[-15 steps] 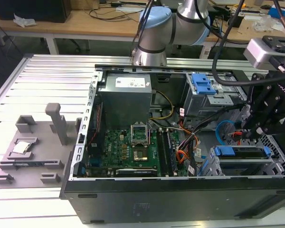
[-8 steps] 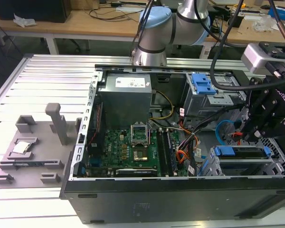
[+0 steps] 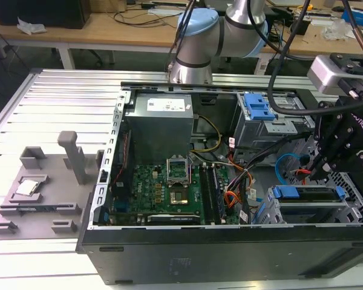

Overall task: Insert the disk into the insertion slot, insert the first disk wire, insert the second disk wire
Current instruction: 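Insert the first disk wire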

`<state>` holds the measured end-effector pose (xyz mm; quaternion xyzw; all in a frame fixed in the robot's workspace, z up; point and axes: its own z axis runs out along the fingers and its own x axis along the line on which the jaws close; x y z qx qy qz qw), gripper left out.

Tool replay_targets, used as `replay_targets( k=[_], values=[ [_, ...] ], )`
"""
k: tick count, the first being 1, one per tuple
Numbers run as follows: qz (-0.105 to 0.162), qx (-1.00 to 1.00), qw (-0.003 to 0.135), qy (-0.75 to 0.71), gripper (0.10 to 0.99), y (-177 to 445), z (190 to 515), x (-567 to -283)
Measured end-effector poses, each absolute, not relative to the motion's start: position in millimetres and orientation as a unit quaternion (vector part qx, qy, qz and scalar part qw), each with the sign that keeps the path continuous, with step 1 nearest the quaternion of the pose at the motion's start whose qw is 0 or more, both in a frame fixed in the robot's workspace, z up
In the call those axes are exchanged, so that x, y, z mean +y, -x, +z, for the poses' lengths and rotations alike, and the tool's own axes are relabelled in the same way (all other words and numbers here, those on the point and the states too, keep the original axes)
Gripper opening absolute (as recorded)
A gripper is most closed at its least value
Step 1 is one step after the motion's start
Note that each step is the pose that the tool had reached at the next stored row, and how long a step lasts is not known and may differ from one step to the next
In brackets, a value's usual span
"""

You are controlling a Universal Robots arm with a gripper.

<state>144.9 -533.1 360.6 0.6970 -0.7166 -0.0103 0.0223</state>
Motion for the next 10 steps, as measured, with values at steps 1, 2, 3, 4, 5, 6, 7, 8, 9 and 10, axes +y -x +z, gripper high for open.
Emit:
replay_targets(
  k=[1,2,3,4,5,6,7,8,9,10],
  values=[
    [-0.01,-0.717,0.022,-0.697,0.161,-145,361,-533],
    [-0.01,-0.717,0.022,-0.697,0.161,-145,361,-536],
    [-0.01,-0.717,0.022,-0.697,0.161,-145,361,-539],
    [-0.01,-0.717,0.022,-0.697,0.161,-145,361,-542],
    [-0.01,-0.717,0.022,-0.697,0.161,-145,361,-543],
    [-0.01,-0.717,0.022,-0.697,0.161,-145,361,-545],
    [-0.01,-0.717,0.022,-0.697,0.161,-145,361,-546],
    [-0.01,-0.717,0.022,-0.697,0.161,-146,360,-546],
    [-0.01,-0.717,0.022,-0.697,0.161,-147,360,-546],
    [-0.01,-0.717,0.022,-0.697,0.161,-148,360,-546]
  ],
)
